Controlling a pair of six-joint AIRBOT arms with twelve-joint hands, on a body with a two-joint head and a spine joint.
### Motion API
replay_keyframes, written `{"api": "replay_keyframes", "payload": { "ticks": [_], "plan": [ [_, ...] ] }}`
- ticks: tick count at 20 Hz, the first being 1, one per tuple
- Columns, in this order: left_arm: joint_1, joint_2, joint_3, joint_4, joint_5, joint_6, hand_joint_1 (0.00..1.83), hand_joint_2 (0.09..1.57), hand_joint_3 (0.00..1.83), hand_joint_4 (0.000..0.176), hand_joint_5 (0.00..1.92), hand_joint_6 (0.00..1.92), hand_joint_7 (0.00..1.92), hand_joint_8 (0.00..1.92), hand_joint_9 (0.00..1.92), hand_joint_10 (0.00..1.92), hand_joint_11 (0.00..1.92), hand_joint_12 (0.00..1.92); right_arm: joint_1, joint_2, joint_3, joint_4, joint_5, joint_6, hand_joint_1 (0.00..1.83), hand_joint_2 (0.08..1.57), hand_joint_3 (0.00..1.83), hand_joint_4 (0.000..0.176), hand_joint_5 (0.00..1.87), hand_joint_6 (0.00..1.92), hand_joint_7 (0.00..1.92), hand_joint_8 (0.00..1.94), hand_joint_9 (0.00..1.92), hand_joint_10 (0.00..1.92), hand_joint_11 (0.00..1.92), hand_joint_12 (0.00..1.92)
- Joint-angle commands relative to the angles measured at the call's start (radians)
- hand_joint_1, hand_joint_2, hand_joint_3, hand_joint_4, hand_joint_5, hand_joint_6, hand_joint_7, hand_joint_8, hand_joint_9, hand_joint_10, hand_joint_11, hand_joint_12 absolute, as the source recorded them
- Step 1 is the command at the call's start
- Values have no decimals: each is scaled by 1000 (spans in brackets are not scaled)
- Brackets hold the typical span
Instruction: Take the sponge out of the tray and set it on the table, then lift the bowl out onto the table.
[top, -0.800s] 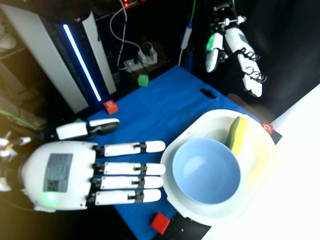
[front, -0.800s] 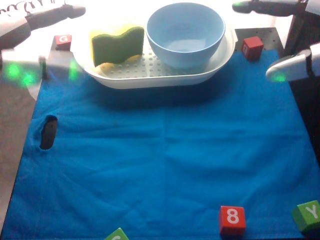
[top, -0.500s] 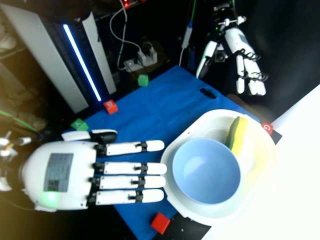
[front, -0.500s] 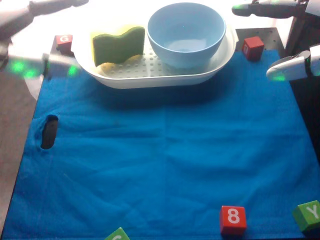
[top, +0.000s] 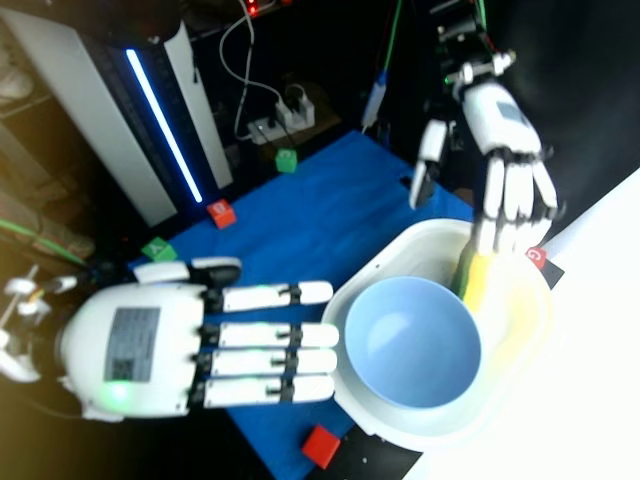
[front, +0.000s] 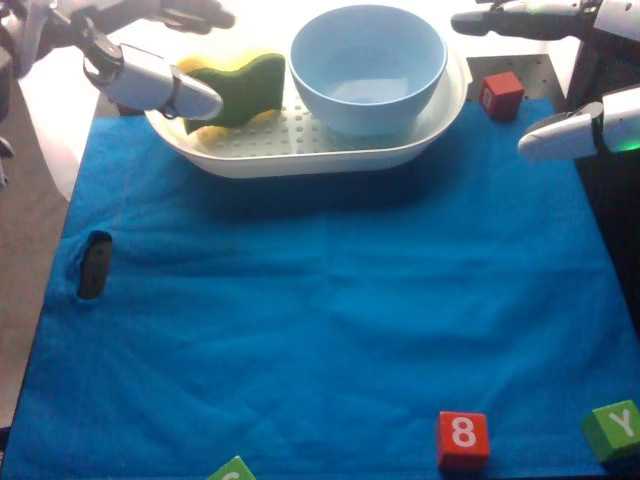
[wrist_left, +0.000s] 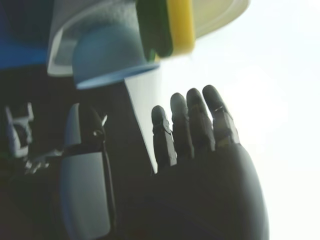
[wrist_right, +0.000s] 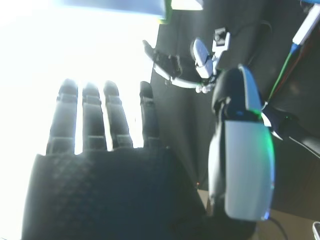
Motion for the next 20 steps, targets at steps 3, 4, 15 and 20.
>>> {"api": "replay_keyframes", "payload": {
  "ticks": [3,4,15,20],
  "plan": [
    [-24,-44,43,-18,-34,27,838,1003,3,47,608,5,656,6,596,13,0,674,14,-13,6,61,89,6,628,1047,8,176,167,5,66,9,1,0,19,8],
    [-24,-65,68,-28,-26,27,847,983,0,72,666,12,733,16,678,32,0,713,14,-15,7,61,89,6,571,1058,10,169,171,5,70,7,1,0,5,2],
    [-66,-67,75,-88,-106,27,1172,1247,0,0,814,1080,625,1697,328,1720,4,1920,0,-36,13,59,88,21,491,1231,17,120,141,0,81,0,12,0,0,0],
    [-113,23,-24,-50,-213,27,1179,1209,1,0,816,1111,795,1429,472,1188,0,1510,-10,-36,13,62,87,39,530,1253,12,123,151,5,87,7,27,7,0,0]
  ]
}}
